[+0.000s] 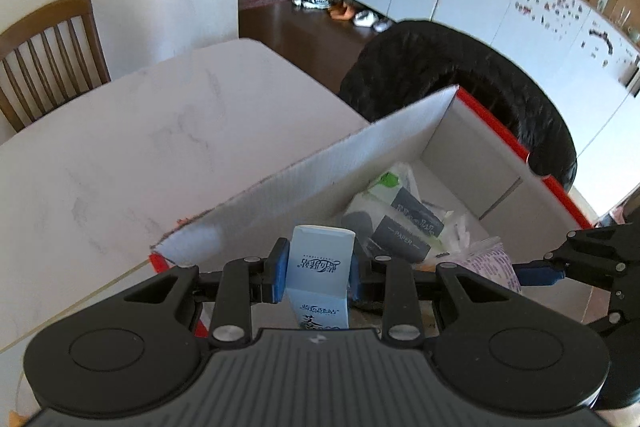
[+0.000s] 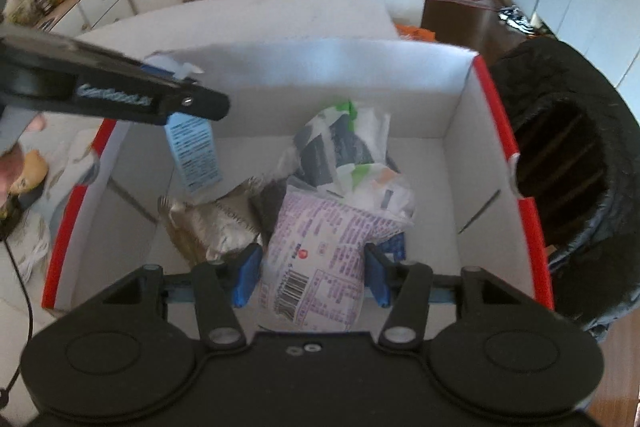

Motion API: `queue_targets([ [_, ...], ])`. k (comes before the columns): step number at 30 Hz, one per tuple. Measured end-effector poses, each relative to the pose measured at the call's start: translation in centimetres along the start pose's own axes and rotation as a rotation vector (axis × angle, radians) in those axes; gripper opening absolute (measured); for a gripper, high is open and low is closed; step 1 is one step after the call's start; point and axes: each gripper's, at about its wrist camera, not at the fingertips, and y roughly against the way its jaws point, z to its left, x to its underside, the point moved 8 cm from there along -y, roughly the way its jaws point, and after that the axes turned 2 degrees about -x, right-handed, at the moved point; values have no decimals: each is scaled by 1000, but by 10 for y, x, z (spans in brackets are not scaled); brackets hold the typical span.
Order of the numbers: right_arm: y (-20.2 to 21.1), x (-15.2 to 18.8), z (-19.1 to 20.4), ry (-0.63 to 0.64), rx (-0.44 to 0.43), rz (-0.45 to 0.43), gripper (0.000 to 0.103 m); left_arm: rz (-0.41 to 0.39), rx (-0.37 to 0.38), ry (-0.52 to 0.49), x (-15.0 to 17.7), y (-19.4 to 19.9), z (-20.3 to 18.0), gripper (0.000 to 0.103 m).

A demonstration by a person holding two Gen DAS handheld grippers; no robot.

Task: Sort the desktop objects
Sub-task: 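Lower both items into the shoebox and open both tools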

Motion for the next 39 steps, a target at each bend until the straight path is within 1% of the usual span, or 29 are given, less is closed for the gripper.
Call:
queue_targets([
  [3, -5, 4, 2, 16, -12, 10, 53, 29, -9, -17, 3, -7, -1, 28],
  [10, -10, 5, 0, 26, -20, 21, 54, 62, -33, -50, 9, -19, -2, 28],
  [15, -17, 4, 2, 40, -12, 31, 54, 93, -47, -83, 10, -26, -3, 28],
  [19, -21, 5, 1, 45, -8, 39, 55, 105, -48, -75, 10, -28, 0, 28],
  [23, -20, 6, 1, 43, -13, 50, 58, 118, -43, -64, 9, -27, 2, 28],
  [25, -17, 7, 2, 36, -13, 46, 63, 114, -41, -57, 9, -24, 3, 29],
  [26, -16, 7, 2, 32, -17, 42, 66, 114, -40, -54, 9, -24, 3, 31],
  [27, -14, 7, 3, 29, -19, 38, 67, 114, -40, -51, 9, -23, 3, 32],
  [29, -12, 7, 3, 27, -15, 31, 68, 104, -29, -61, 10, -20, 1, 42],
  [30, -12, 6, 4, 27, -16, 28, 69, 98, -29, -70, 9, -19, -2, 45],
  [31, -10, 6, 4, 24, -18, 25, 70, 90, -34, -82, 9, -16, -4, 52],
  [32, -9, 6, 5, 22, -20, 22, 72, 84, -39, -91, 9, -14, -6, 62],
  [33, -6, 6, 6, 22, -23, 17, 73, 74, -41, -98, 8, -12, -8, 66],
  [34, -5, 6, 7, 22, -25, 12, 74, 65, -38, -103, 8, -8, -10, 68],
  [39, 7, 3, 10, 21, -30, -9, 75, 49, -10, -105, 9, 4, -14, 68],
])
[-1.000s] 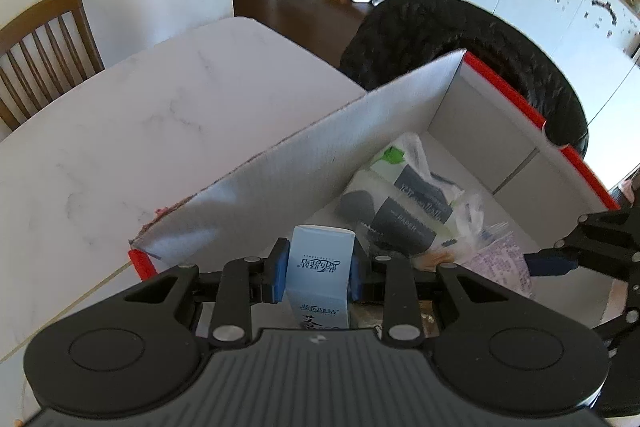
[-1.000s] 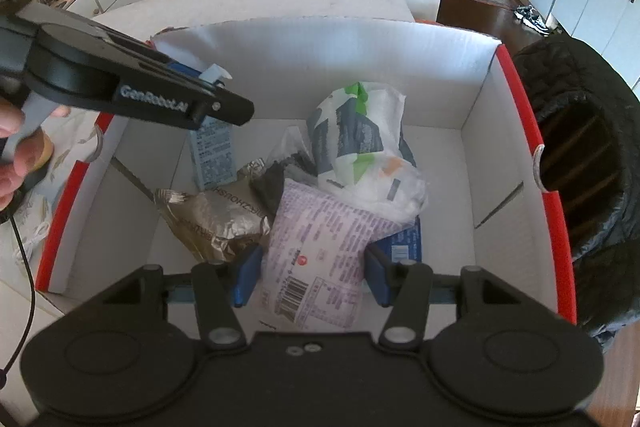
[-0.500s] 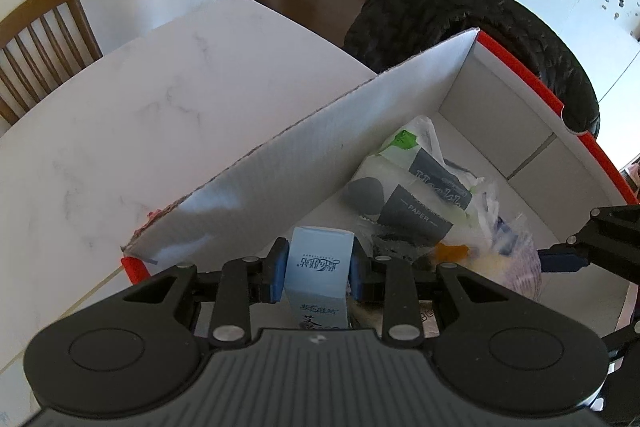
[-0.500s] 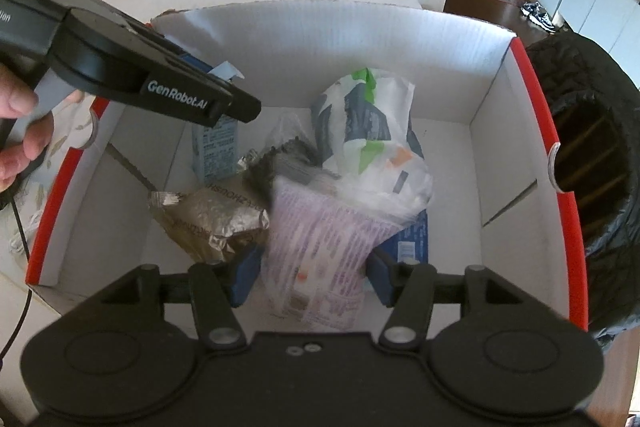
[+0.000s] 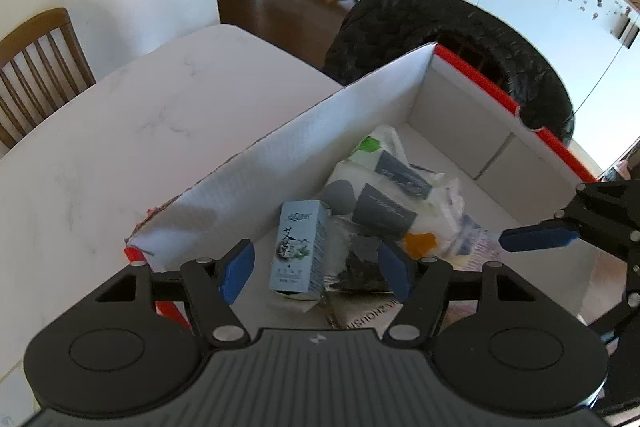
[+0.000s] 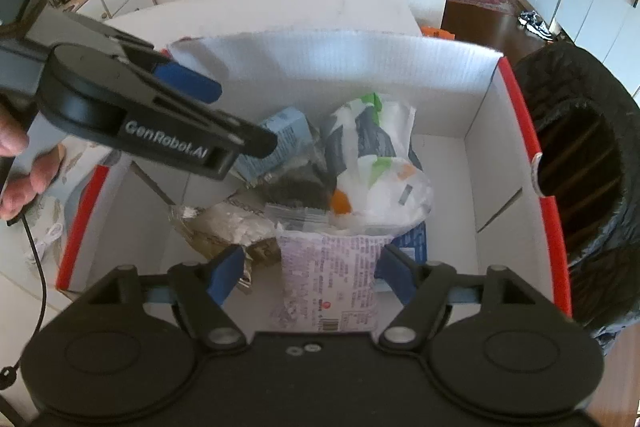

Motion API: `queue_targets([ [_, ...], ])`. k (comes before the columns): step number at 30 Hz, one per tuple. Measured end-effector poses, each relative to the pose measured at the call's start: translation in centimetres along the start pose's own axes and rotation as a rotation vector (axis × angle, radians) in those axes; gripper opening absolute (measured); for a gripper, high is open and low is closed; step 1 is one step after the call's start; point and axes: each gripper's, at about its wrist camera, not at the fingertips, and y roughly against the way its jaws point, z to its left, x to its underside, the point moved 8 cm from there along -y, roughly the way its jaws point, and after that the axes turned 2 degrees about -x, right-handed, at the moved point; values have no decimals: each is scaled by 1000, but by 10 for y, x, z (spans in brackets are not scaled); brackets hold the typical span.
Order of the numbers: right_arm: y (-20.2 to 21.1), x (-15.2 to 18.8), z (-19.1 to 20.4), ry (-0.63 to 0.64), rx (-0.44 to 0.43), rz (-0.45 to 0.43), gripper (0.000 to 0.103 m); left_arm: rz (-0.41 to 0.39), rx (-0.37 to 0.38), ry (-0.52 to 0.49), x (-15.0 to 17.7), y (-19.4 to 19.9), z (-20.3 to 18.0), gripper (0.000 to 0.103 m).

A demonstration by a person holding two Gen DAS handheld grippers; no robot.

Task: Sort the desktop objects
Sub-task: 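Lower both items into the shoebox and open both tools, then withdraw both tools from the shoebox back toward the remaining snacks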

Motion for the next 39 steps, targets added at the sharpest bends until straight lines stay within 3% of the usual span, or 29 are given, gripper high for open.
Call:
queue_targets([
  [18, 33, -9, 31, 28, 17, -53, 76, -100, 79, 32, 27, 66, 7, 68],
  [27, 49, -9, 65, 66, 3, -118, 79, -169, 100, 73, 46, 104, 26, 68],
  [39, 66, -4, 127, 94, -10, -194, 86, -241, 120, 127, 85, 151, 56, 79],
])
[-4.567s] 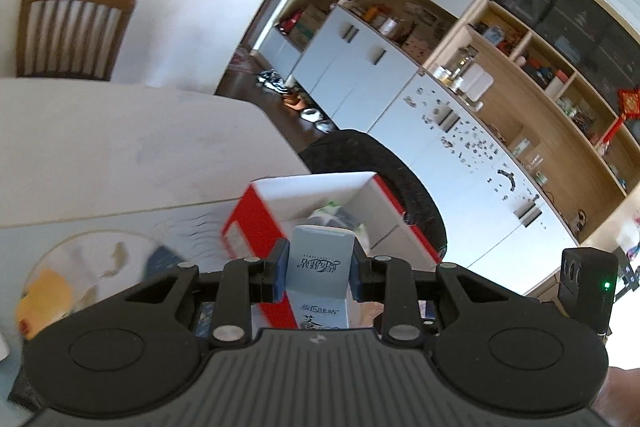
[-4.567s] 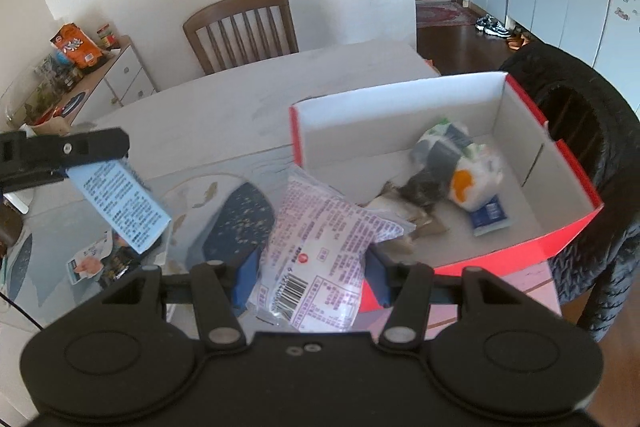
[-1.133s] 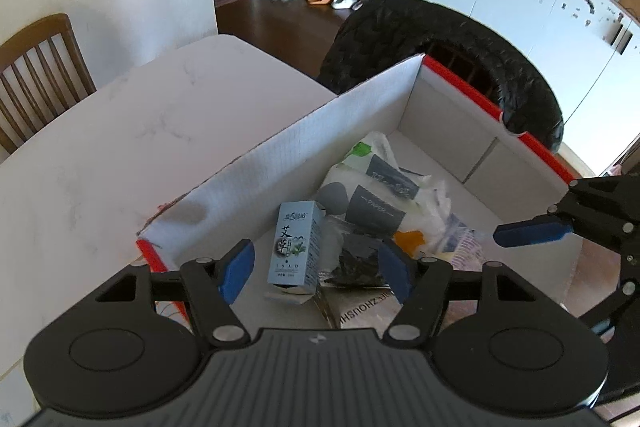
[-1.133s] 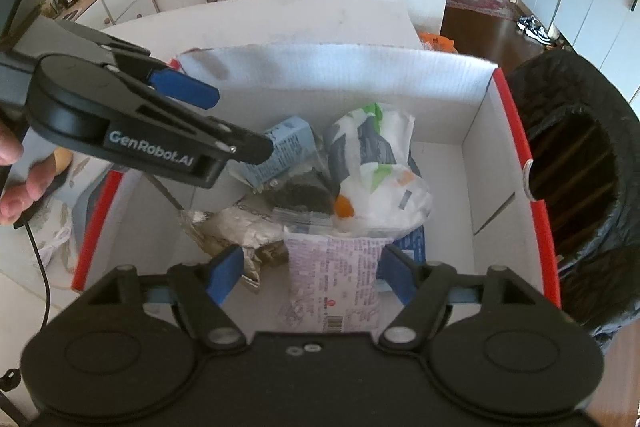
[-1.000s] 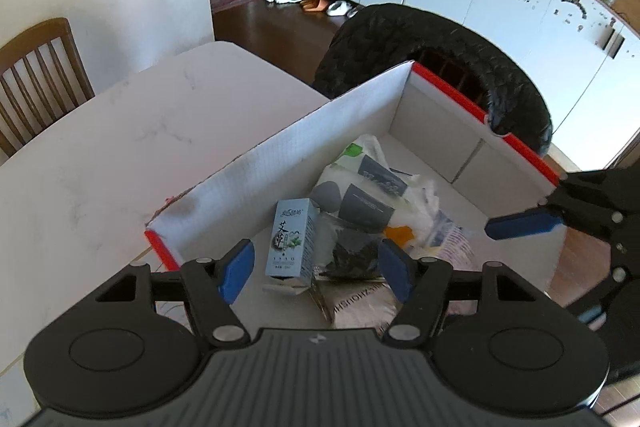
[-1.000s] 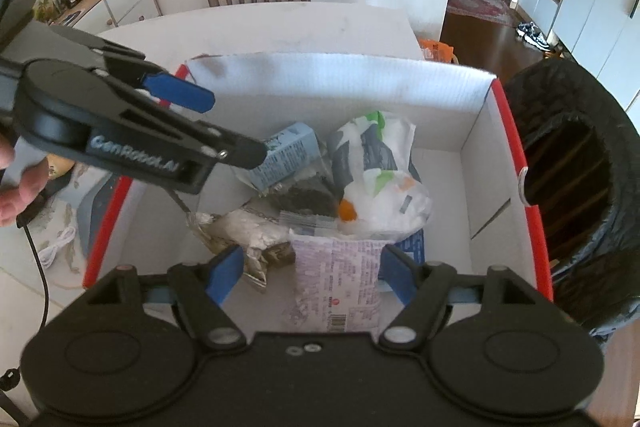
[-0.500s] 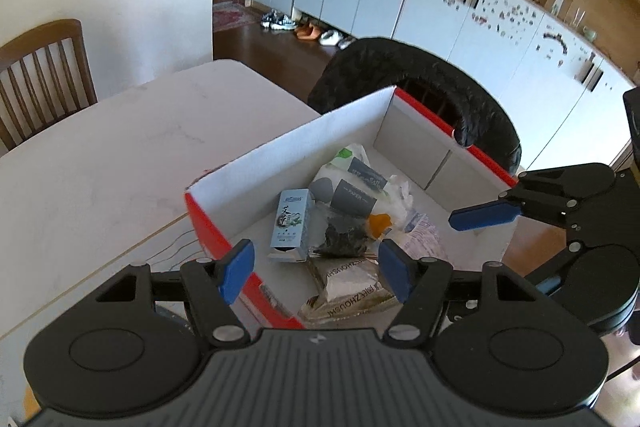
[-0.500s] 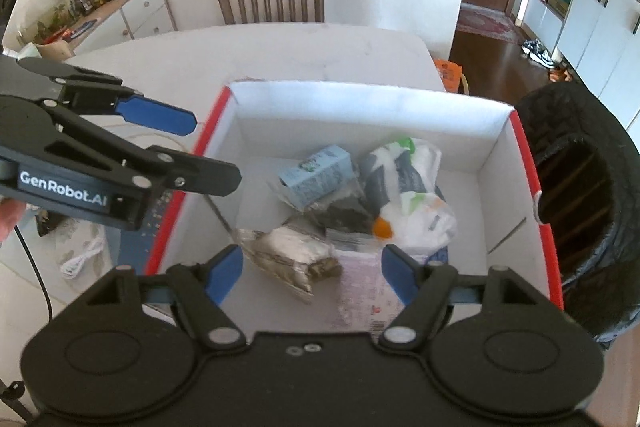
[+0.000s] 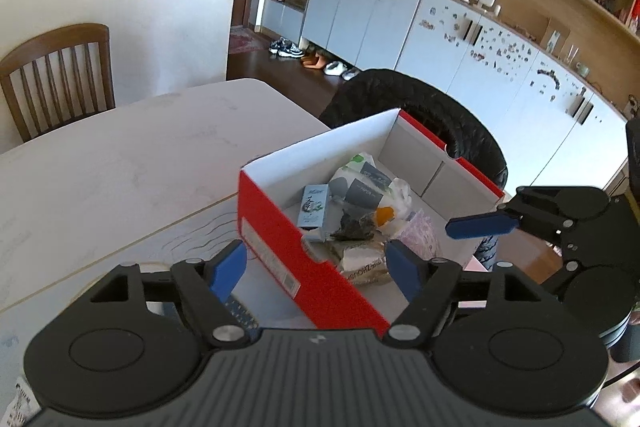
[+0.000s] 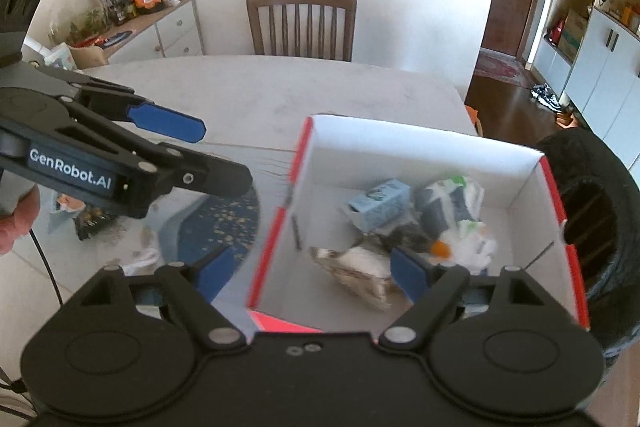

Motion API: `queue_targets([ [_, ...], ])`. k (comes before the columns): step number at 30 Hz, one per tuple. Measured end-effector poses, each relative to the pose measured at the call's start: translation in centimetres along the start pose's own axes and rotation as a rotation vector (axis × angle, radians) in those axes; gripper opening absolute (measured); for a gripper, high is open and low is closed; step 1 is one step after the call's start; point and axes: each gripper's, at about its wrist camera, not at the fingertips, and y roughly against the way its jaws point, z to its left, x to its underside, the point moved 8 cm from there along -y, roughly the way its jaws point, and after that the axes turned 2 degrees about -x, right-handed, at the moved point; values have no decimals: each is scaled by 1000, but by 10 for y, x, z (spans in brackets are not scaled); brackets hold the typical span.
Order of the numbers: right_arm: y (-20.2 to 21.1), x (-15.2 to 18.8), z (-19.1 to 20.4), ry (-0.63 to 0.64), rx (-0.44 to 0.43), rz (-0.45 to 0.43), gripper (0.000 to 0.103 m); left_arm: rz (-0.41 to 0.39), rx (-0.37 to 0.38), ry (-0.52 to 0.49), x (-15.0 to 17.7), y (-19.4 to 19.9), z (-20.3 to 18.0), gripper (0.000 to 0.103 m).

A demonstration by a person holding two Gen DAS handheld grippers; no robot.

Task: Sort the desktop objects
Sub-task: 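Withdraw both tools from the shoebox back toward the remaining snacks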

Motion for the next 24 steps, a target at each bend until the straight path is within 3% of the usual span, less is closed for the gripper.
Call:
queue_targets([
  [2, -1, 0, 13, -2, -7, -7, 88, -14, -1, 5, 5, 11, 7, 84],
  [12, -20, 6, 78, 28, -32, -5, 89, -28, 1, 53, 37, 56, 50, 86],
  [14, -24, 8, 90, 25, -39, 0, 89, -35, -2, 52, 42, 63, 57, 98],
  [16, -28, 10, 102, 25, -45, 6, 89, -40, -3, 48, 47, 70, 65, 102],
  [24, -50, 17, 135, -14, -41, 22, 89, -41, -29, 19, 71, 89, 102, 103],
])
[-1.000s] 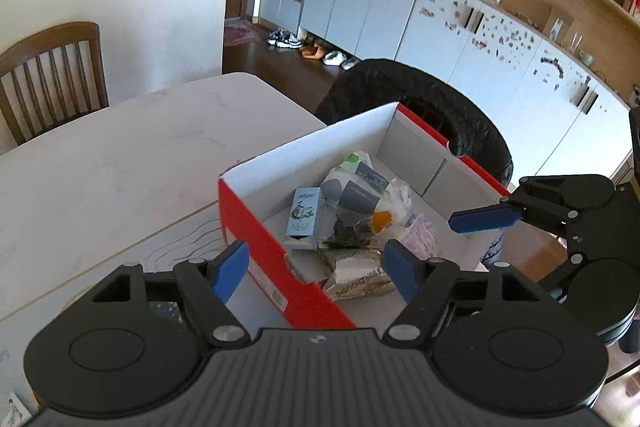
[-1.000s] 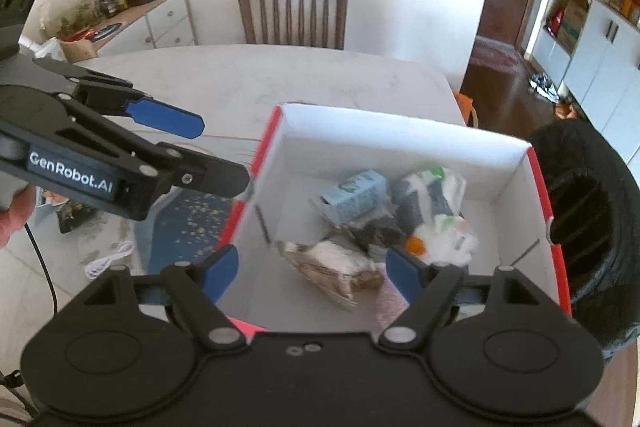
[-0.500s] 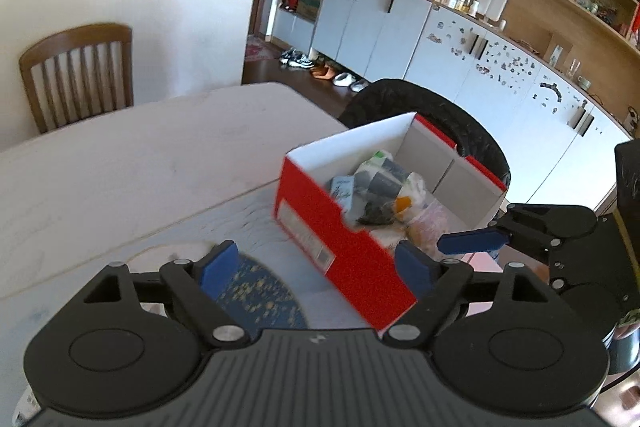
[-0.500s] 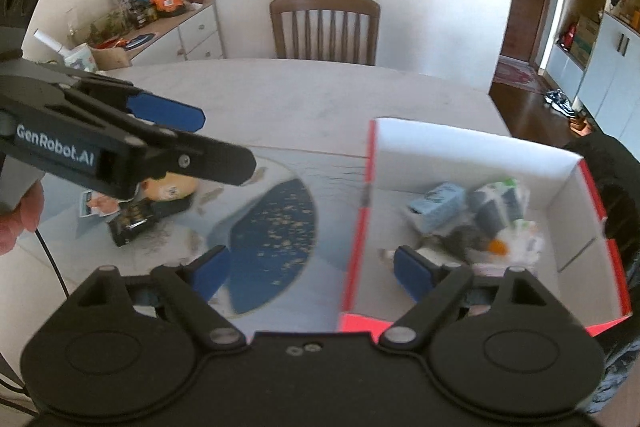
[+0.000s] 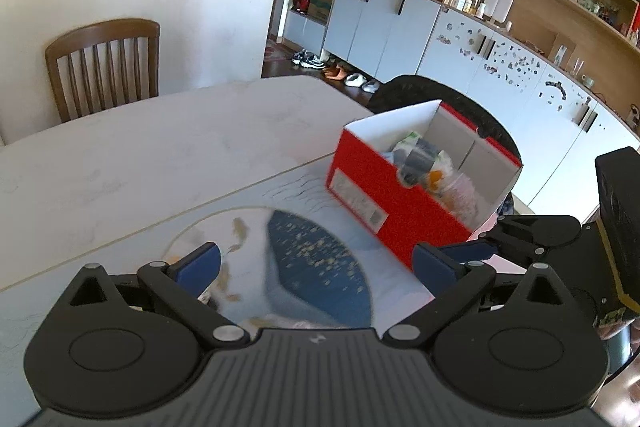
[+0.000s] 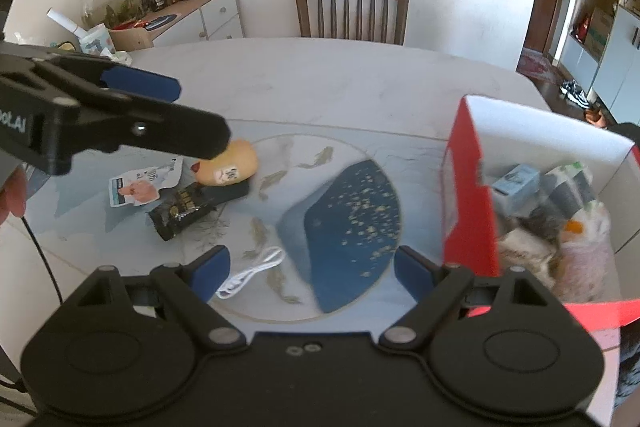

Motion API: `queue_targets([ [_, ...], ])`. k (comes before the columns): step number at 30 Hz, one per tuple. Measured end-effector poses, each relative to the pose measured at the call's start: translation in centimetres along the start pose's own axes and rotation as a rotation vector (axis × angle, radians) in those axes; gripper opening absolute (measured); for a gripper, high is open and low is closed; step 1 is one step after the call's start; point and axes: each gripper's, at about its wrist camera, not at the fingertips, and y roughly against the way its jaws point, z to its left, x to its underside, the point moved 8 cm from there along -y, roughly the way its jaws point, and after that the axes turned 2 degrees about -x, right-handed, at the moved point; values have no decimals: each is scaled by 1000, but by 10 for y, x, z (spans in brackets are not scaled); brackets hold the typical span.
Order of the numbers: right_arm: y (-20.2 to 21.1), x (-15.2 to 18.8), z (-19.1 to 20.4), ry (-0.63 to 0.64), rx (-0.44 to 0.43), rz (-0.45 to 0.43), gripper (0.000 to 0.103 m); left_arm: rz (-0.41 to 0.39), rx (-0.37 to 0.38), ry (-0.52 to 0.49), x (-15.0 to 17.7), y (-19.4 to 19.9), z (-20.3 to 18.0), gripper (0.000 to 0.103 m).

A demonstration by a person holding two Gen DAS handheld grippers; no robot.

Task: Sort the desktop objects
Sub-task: 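Withdraw both tools from the shoebox back toward the remaining snacks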

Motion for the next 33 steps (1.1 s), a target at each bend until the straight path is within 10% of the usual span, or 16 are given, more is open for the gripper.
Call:
queue_targets([
  [33, -76, 9, 48, -124, 59, 73, 87, 116, -102, -173, 89, -12, 133, 103],
])
